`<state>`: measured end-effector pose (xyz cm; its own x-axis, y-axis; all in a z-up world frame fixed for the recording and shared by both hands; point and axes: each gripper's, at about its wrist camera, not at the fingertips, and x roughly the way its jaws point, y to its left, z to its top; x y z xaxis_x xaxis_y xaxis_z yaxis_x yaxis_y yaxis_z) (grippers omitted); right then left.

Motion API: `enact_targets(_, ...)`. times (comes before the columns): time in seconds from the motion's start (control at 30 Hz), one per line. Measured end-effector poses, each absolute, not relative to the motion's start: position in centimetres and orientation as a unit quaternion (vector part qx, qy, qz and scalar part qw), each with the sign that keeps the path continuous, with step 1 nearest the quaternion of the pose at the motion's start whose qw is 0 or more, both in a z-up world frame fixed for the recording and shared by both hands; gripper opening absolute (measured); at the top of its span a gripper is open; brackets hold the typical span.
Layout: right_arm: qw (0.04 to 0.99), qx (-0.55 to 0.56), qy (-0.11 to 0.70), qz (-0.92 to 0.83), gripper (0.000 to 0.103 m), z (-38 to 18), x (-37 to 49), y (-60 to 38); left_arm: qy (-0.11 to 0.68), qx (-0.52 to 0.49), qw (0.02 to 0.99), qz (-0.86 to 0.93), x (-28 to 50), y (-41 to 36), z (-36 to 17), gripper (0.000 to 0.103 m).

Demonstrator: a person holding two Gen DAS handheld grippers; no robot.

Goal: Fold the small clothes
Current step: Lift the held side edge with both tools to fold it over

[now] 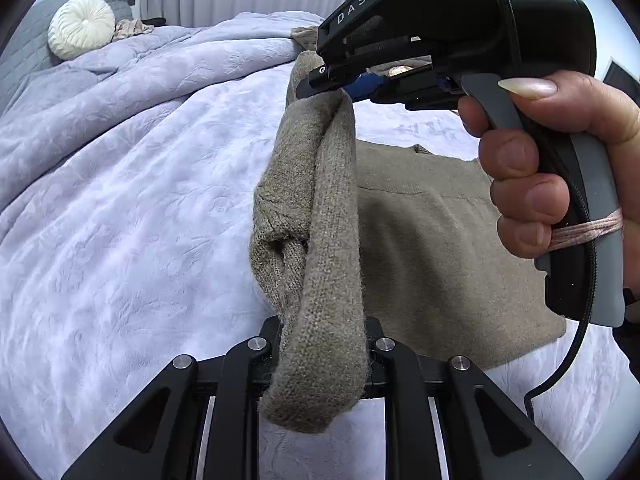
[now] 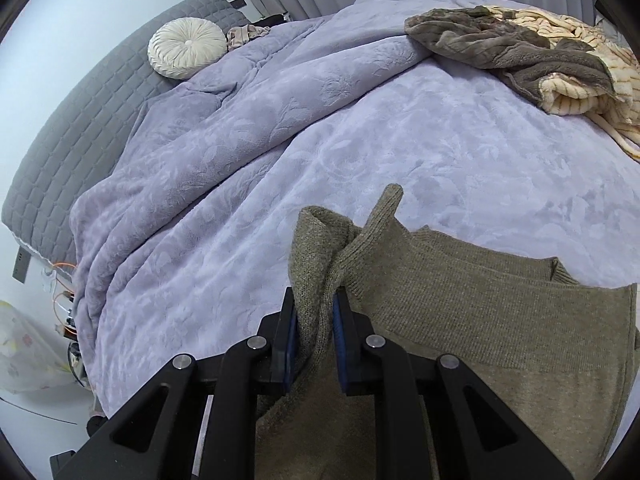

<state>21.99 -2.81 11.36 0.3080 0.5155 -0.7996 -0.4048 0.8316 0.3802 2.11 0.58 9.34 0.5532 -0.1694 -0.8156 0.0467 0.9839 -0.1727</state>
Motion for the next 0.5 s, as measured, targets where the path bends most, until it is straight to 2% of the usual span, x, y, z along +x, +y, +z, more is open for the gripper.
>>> enact_targets(0.5,0.814,0.085,0.496,0.291,0.017,12.5,21.4,-10.2,0.483,0.013,0.874,-0.043,4.1,-5.5,10.2,0.021)
